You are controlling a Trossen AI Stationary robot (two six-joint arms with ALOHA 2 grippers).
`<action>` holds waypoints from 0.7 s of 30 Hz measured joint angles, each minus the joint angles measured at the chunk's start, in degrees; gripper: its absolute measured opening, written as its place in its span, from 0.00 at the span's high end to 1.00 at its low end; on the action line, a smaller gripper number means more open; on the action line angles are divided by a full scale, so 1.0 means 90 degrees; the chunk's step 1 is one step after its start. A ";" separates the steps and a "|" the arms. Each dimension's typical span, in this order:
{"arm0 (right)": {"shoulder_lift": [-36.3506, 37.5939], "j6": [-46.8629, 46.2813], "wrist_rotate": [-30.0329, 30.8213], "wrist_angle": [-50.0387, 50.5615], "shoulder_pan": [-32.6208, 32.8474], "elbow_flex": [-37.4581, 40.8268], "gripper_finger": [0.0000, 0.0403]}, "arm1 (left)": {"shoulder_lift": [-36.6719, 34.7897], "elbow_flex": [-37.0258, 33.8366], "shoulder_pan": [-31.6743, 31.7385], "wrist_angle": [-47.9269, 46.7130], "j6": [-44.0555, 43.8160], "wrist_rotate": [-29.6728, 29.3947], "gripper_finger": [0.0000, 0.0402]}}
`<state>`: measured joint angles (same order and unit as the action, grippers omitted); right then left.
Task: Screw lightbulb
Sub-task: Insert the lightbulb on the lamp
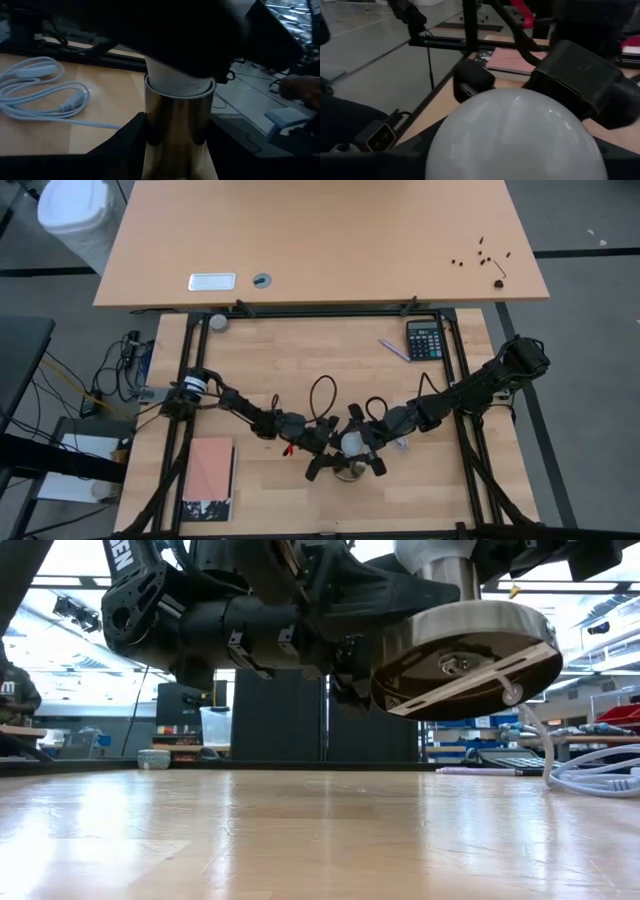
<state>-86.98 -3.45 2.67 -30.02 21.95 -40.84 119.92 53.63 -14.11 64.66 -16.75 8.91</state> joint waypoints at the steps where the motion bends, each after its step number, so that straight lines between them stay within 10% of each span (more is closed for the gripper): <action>1: 0.0000 -0.0001 0.0046 0.0028 0.0007 0.0000 0.31 | 0.0000 0.0000 -0.0021 -0.0007 0.0013 -0.0108 0.55; 21: 0.0001 -0.0539 0.1155 0.0604 0.0033 0.0002 0.36 | -0.0005 0.0005 -0.0473 -0.0495 0.0339 -0.2713 0.55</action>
<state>-86.98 -8.30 13.07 -24.58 22.25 -40.82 119.87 53.67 -18.36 60.21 -13.70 -15.50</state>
